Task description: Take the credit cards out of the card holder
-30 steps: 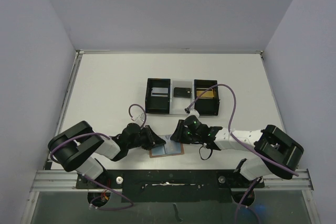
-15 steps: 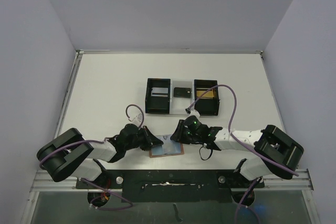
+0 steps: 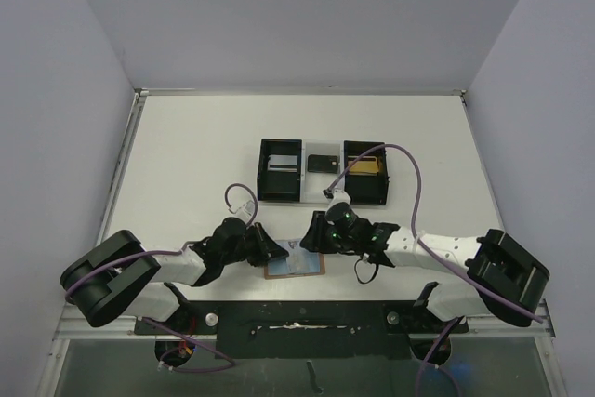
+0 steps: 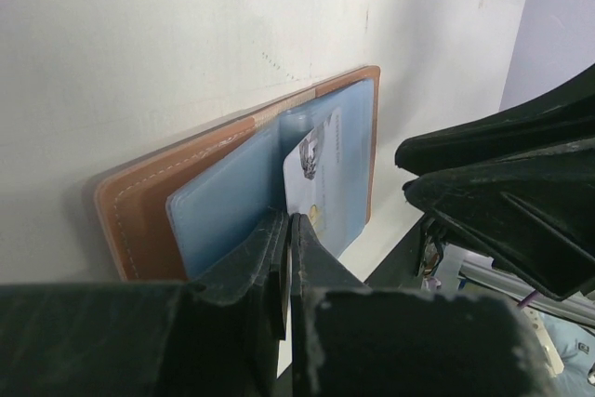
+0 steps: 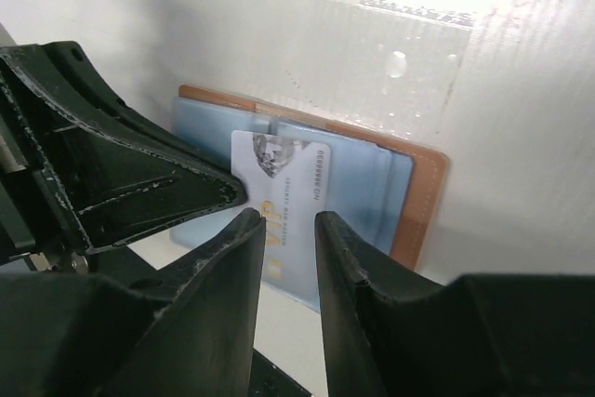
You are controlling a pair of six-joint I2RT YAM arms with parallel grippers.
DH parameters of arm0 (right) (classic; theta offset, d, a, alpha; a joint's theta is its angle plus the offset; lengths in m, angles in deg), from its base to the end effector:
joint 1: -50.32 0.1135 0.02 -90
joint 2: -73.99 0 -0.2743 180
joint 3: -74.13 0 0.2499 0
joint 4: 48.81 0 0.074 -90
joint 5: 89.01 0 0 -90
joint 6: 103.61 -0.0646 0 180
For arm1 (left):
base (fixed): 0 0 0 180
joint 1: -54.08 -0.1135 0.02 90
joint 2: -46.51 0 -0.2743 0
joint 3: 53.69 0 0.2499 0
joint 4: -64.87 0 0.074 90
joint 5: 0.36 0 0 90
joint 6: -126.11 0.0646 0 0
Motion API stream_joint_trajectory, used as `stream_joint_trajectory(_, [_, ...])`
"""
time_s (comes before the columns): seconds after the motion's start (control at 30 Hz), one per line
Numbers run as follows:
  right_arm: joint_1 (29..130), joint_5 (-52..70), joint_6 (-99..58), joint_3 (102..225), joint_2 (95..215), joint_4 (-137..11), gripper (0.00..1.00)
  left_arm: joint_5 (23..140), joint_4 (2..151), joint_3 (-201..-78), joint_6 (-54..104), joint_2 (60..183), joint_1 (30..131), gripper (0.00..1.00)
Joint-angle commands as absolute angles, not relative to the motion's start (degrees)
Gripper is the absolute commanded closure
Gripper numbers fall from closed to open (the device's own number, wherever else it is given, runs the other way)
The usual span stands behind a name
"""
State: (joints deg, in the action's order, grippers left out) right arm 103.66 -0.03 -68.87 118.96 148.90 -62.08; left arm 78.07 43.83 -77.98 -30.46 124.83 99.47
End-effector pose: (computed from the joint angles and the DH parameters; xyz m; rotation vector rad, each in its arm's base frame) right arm 0.1595 0.2124 0.1580 0.0518 2.5156 0.8680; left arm 0.1498 -0.1703 0.1051 -0.3183 2.4372 -1.2438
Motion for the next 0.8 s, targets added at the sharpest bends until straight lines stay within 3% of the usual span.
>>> stream_joint_trajectory(0.0, [104.2,2.7,-68.9,121.3,152.3,-58.2,0.7,77.5,45.2,-80.0,-28.2,124.2,99.5,1.0])
stream_joint_trajectory(0.47, [104.2,2.5,-76.5,115.0,157.1,-54.5,0.71,73.1,35.8,-80.2,-30.9,129.3,99.7,0.82])
stream_joint_trajectory(0.6, [104.3,2.3,-76.5,114.8,156.9,-54.7,0.71,72.5,28.9,-78.2,-33.9,131.7,99.7,0.82])
stream_joint_trajectory(0.77, [104.3,1.6,-76.3,114.8,156.3,-55.7,0.71,72.9,27.7,-77.6,-34.8,132.1,99.7,0.97])
